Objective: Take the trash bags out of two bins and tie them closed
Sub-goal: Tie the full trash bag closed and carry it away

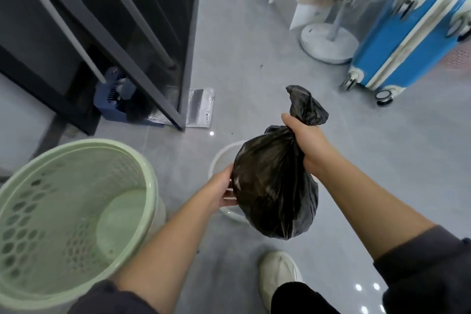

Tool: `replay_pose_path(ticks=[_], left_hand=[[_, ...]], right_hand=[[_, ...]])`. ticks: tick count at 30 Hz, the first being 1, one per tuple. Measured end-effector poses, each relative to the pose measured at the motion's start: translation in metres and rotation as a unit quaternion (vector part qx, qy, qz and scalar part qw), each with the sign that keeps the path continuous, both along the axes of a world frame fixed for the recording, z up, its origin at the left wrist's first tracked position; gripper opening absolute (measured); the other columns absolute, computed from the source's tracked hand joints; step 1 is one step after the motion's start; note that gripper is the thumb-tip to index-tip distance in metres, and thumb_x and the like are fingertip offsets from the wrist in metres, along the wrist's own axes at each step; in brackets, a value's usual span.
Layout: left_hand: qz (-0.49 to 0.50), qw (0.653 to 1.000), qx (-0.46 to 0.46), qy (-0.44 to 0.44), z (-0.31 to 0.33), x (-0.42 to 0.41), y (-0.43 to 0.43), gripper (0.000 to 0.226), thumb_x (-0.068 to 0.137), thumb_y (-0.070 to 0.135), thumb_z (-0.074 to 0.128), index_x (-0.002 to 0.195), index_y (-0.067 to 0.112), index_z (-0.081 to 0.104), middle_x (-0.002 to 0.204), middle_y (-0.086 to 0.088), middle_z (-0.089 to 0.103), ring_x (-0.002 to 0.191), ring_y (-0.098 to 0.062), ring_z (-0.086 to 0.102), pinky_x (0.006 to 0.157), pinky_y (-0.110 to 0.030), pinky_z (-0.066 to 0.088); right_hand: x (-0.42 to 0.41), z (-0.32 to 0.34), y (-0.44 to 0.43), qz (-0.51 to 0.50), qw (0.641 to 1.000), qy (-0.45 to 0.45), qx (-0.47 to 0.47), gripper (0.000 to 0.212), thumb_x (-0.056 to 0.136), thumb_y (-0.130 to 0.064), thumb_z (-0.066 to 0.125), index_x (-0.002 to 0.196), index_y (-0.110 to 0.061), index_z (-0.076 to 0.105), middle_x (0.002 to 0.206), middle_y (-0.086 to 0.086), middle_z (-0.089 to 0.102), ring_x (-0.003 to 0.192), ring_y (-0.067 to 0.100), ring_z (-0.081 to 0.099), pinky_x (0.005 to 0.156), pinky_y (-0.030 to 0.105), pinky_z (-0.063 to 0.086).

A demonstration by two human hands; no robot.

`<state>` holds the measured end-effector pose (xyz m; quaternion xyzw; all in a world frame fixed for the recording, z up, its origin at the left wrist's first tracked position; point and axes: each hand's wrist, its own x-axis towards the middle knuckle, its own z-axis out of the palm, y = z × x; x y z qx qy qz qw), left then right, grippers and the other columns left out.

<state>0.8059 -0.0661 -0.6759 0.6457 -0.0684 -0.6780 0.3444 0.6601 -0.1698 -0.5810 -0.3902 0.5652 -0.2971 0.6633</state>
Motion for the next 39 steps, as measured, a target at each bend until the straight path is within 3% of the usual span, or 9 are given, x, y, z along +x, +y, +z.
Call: replay_pose_path(ticks=[5, 11, 13, 15, 17, 21, 25, 34, 39], left_hand=[[-0.037, 0.999, 0.022, 0.0, -0.047, -0.02, -0.01, 0.042, 0.088, 0.052, 0.053, 0.091, 0.012, 0.064, 0.079, -0.007, 0.06, 0.078, -0.026, 0.061, 0.084, -0.042, 0.055], [-0.037, 0.998, 0.05, -0.027, -0.074, -0.031, -0.016, 0.038, 0.092, 0.045, 0.048, 0.091, 0.011, 0.065, 0.083, -0.009, 0.066, 0.08, -0.028, 0.065, 0.072, -0.036, 0.057], [-0.056, 0.986, 0.062, -0.141, -0.092, -0.024, -0.016, 0.033, 0.091, 0.039, 0.048, 0.089, 0.01, 0.065, 0.089, -0.011, 0.069, 0.084, -0.031, 0.068, 0.072, -0.035, 0.056], [-0.123, 0.929, 0.082, -0.34, -0.111, -0.009, -0.012, 0.027, 0.086, 0.033, 0.05, 0.093, 0.009, 0.061, 0.099, -0.013, 0.066, 0.089, -0.032, 0.065, 0.077, -0.037, 0.054], [-0.123, 0.892, 0.12, -0.418, -0.123, 0.005, -0.005, 0.038, 0.083, 0.033, 0.058, 0.11, 0.008, 0.053, 0.113, -0.013, 0.058, 0.097, -0.033, 0.06, 0.078, -0.037, 0.051], [-0.12, 0.893, 0.182, -0.393, -0.141, 0.017, 0.002, 0.057, 0.081, 0.035, 0.068, 0.121, 0.008, 0.04, 0.122, -0.014, 0.055, 0.106, -0.035, 0.058, 0.074, -0.037, 0.043], [-0.184, 0.883, 0.196, -0.385, -0.155, 0.022, 0.005, 0.04, 0.08, 0.042, 0.064, 0.104, 0.011, 0.06, 0.1, -0.009, 0.066, 0.086, -0.03, 0.065, 0.079, -0.037, 0.054], [-0.068, 0.906, 0.034, -0.416, -0.111, 0.017, 0.001, 0.036, 0.081, 0.023, 0.065, 0.108, 0.009, 0.044, 0.094, -0.007, 0.063, 0.075, -0.025, 0.06, 0.063, -0.032, 0.048], [-0.157, 0.814, -0.113, -0.548, -0.041, 0.034, -0.001, 0.035, 0.08, 0.019, 0.057, 0.112, 0.016, 0.044, 0.084, -0.01, 0.063, 0.074, -0.03, 0.057, 0.061, -0.032, 0.042]], right_hand=[[-0.02, -0.042, -0.009, -0.015, 1.0, 0.02, 0.003, 0.012, 0.088, -0.031, 0.063, 0.092, -0.021, 0.06, 0.09, 0.006, 0.068, 0.094, 0.027, 0.067, 0.094, 0.048, 0.05], [-0.027, -0.069, -0.009, -0.004, 0.997, 0.07, 0.024, 0.033, 0.088, -0.036, 0.063, 0.111, -0.013, 0.06, 0.109, 0.009, 0.067, 0.1, 0.026, 0.066, 0.093, 0.042, 0.051], [-0.027, -0.077, -0.008, -0.005, 0.996, 0.078, 0.036, 0.036, 0.087, -0.037, 0.064, 0.113, -0.013, 0.06, 0.109, 0.009, 0.068, 0.1, 0.026, 0.066, 0.093, 0.043, 0.051], [-0.025, -0.085, -0.006, -0.001, 0.996, 0.078, 0.046, 0.032, 0.087, -0.036, 0.064, 0.111, -0.015, 0.061, 0.109, 0.009, 0.067, 0.098, 0.025, 0.066, 0.095, 0.044, 0.05], [-0.022, -0.089, -0.004, 0.01, 0.996, 0.08, 0.049, 0.026, 0.087, -0.036, 0.063, 0.105, -0.018, 0.061, 0.109, 0.009, 0.067, 0.098, 0.025, 0.065, 0.096, 0.045, 0.049], [-0.021, -0.092, -0.005, 0.013, 0.995, 0.088, 0.051, 0.027, 0.088, -0.037, 0.062, 0.107, -0.018, 0.059, 0.108, 0.007, 0.066, 0.099, 0.024, 0.064, 0.096, 0.044, 0.049], [-0.02, -0.096, -0.003, 0.03, 0.993, 0.107, 0.048, 0.024, 0.086, -0.039, 0.063, 0.099, -0.019, 0.062, 0.106, 0.008, 0.068, 0.097, 0.024, 0.065, 0.096, 0.046, 0.049], [-0.023, -0.068, -0.003, 0.105, 0.981, 0.164, 0.015, 0.022, 0.088, -0.036, 0.061, 0.1, -0.017, 0.059, 0.112, 0.016, 0.062, 0.103, 0.03, 0.062, 0.098, 0.047, 0.046], [-0.019, -0.039, -0.01, 0.187, 0.957, 0.222, -0.006, 0.032, 0.084, -0.036, 0.064, 0.106, -0.012, 0.062, 0.108, 0.016, 0.065, 0.1, 0.031, 0.063, 0.098, 0.049, 0.047]])
